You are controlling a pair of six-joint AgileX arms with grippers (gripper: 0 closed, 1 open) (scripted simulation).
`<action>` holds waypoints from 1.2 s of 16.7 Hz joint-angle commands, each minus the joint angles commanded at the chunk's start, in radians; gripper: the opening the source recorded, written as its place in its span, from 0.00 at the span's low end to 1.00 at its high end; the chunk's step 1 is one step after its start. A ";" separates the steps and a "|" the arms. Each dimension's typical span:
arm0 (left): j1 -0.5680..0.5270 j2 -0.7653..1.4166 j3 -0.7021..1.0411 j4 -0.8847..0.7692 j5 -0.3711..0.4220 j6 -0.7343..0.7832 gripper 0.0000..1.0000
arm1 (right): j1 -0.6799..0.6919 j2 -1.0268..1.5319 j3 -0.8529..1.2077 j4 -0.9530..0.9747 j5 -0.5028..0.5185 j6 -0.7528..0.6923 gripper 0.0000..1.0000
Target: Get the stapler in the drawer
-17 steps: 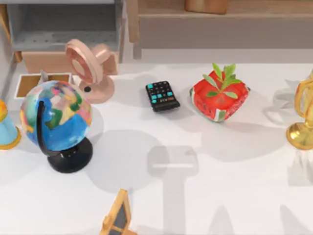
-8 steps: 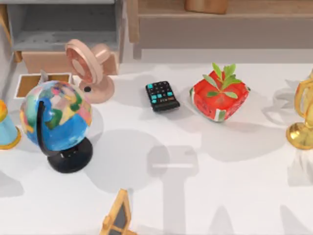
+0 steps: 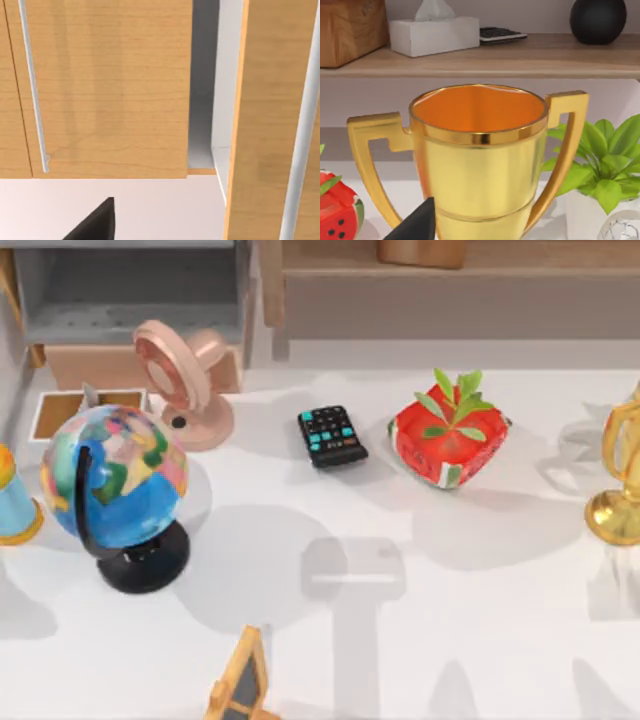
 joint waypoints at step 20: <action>-0.051 0.027 0.063 -0.035 -0.050 0.000 0.10 | 0.000 0.000 0.000 0.000 0.000 0.000 1.00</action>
